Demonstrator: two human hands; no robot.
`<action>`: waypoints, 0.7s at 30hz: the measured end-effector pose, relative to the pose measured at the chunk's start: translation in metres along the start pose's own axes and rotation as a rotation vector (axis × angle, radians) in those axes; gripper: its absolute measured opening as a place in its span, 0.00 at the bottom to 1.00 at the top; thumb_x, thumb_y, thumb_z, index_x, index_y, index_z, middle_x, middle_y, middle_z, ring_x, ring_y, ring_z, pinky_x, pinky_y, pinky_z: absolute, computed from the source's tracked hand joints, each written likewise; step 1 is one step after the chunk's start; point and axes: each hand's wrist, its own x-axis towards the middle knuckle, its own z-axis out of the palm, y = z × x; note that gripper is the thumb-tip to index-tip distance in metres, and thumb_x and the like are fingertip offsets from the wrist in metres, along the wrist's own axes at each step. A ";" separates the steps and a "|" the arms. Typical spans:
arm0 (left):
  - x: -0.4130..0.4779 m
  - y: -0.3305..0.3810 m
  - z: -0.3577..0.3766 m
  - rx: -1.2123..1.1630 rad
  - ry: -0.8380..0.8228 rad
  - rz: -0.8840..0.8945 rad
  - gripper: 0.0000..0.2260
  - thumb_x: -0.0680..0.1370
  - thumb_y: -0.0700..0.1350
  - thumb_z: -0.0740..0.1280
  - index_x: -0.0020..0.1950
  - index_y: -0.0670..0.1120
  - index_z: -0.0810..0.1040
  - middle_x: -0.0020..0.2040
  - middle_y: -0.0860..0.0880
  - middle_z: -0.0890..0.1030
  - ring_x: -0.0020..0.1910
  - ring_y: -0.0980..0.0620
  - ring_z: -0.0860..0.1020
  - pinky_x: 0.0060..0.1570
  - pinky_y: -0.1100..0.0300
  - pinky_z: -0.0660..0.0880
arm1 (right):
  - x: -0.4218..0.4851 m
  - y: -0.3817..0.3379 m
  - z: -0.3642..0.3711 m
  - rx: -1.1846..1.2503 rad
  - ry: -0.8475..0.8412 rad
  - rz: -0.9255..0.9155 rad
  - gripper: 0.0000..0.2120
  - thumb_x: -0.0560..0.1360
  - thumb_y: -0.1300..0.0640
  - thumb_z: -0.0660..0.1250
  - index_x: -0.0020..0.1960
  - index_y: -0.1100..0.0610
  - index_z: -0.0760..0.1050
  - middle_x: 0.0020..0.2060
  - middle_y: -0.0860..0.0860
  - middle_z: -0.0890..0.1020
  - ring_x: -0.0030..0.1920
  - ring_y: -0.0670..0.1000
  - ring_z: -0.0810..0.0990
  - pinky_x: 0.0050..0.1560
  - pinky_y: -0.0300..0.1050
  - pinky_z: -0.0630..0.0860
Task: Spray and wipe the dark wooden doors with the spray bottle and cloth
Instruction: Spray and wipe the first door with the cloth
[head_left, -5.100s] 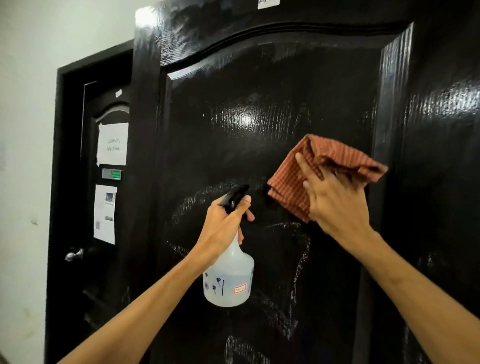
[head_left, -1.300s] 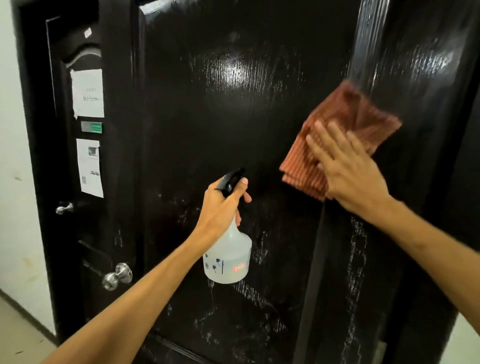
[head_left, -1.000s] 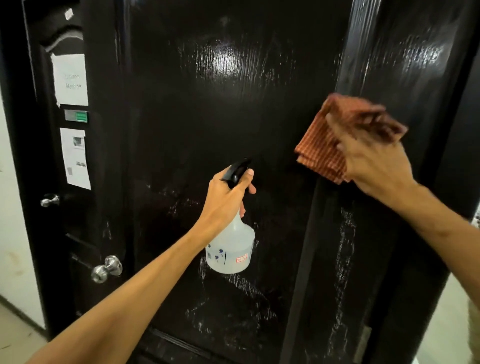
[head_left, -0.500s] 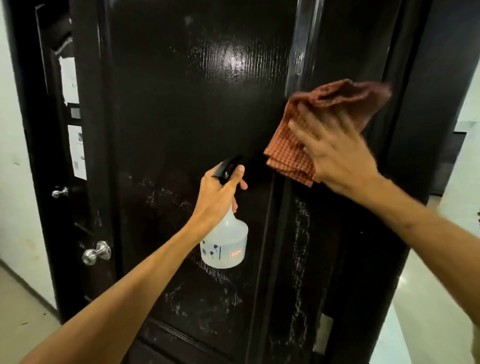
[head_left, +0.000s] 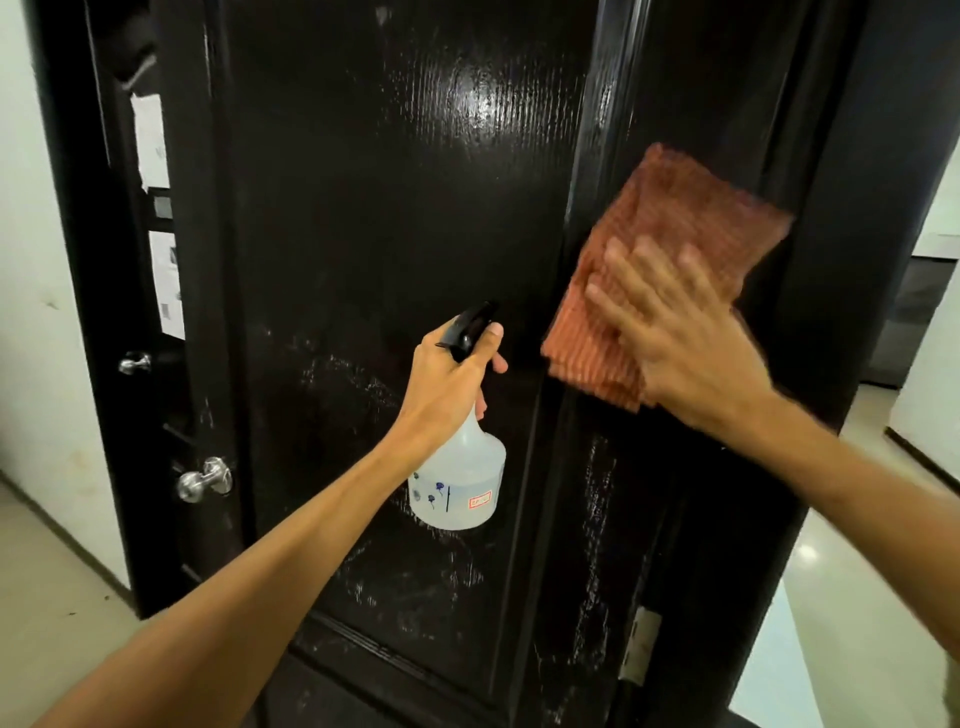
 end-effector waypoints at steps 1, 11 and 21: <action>-0.003 -0.001 0.000 -0.002 -0.004 -0.007 0.09 0.86 0.49 0.64 0.57 0.44 0.79 0.46 0.43 0.86 0.22 0.46 0.74 0.30 0.52 0.76 | -0.029 -0.023 0.011 0.018 -0.058 -0.073 0.35 0.78 0.50 0.49 0.84 0.53 0.51 0.83 0.58 0.49 0.83 0.60 0.48 0.80 0.65 0.50; -0.009 -0.008 0.007 -0.041 -0.006 -0.022 0.09 0.86 0.48 0.65 0.58 0.44 0.79 0.46 0.42 0.85 0.23 0.46 0.74 0.28 0.54 0.76 | 0.011 0.034 -0.013 0.058 0.019 0.080 0.29 0.84 0.49 0.50 0.84 0.49 0.52 0.78 0.60 0.67 0.75 0.64 0.67 0.76 0.62 0.61; -0.012 -0.014 -0.001 -0.003 -0.006 -0.033 0.10 0.85 0.49 0.65 0.61 0.45 0.79 0.46 0.42 0.85 0.22 0.49 0.74 0.31 0.49 0.77 | -0.012 0.016 0.002 0.057 -0.029 0.067 0.31 0.82 0.52 0.53 0.84 0.49 0.50 0.61 0.63 0.80 0.56 0.65 0.80 0.58 0.62 0.72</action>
